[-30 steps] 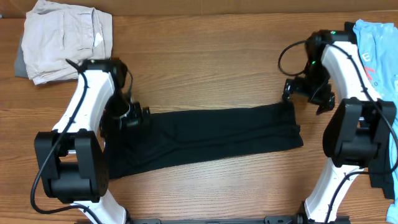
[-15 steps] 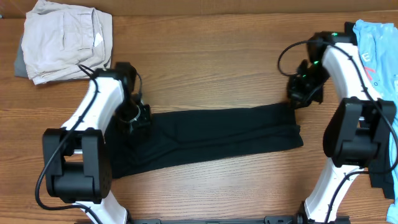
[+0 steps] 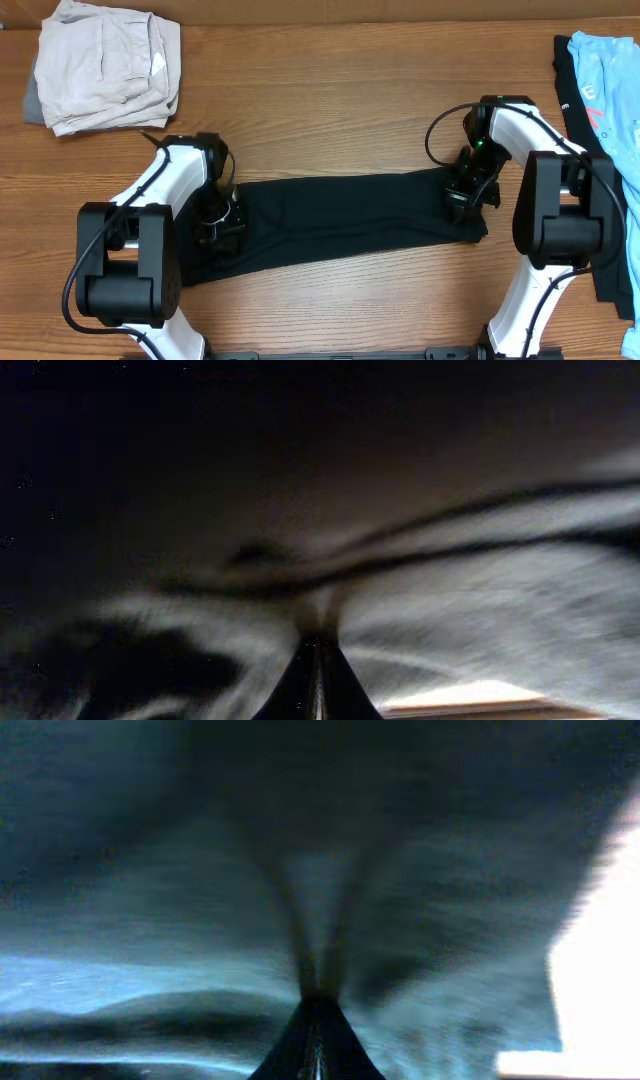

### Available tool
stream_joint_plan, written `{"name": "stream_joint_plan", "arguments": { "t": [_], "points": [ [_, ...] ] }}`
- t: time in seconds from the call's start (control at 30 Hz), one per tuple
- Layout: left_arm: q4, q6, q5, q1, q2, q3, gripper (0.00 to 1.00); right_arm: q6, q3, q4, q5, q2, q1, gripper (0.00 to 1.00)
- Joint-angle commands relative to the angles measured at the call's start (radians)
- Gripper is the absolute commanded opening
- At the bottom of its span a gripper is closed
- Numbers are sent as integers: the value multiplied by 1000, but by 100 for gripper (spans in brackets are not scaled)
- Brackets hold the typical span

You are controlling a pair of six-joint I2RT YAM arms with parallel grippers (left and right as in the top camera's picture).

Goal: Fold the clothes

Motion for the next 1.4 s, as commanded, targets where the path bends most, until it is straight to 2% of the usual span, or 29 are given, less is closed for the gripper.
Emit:
{"name": "stream_joint_plan", "arguments": {
  "t": [0.0,0.1,0.2,0.23,0.3,0.33,0.43,0.5,0.53,0.6,0.7,0.73,0.87,1.2,1.37],
  "points": [
    [-43,-85,-105,7,-15,-7,4,74,11,-18,95,-30,-25,4],
    [-88,-150,-170,6,-16,-5,4,74,52,-50,95,-30,-42,5],
    [-112,-155,-169,6,-18,11,4,74,106,-68,108,-30,-53,7],
    [-130,-155,-170,6,-24,34,4,74,142,-76,113,-30,-59,12],
    [-152,-161,-184,6,-45,58,4,75,186,-76,113,-30,-70,16],
    [-160,-171,-200,6,-58,69,4,75,211,-74,113,-30,-78,22],
    [-155,-173,-227,6,-113,90,4,74,256,-66,109,-30,-110,80],
    [-134,-173,-224,6,-137,93,5,70,261,-56,109,-30,-135,100],
    [-125,-173,-217,5,-143,93,18,69,259,-51,108,-30,-150,100],
    [-111,-172,-205,5,-146,93,53,61,250,-38,88,-30,-172,100],
    [-88,-172,-200,5,-145,93,93,-67,232,6,-53,-30,-206,100],
    [-75,-172,-200,5,-145,93,100,-108,222,25,-111,-30,-217,100],
    [-48,-172,-200,5,-145,93,100,-229,168,76,-289,-30,-255,100],
    [-17,-173,-193,5,-145,93,100,-246,-18,167,-297,-30,-270,100],
    [-11,-172,-193,5,-145,93,100,-246,-95,203,-383,-30,-263,90]
  ]
}}
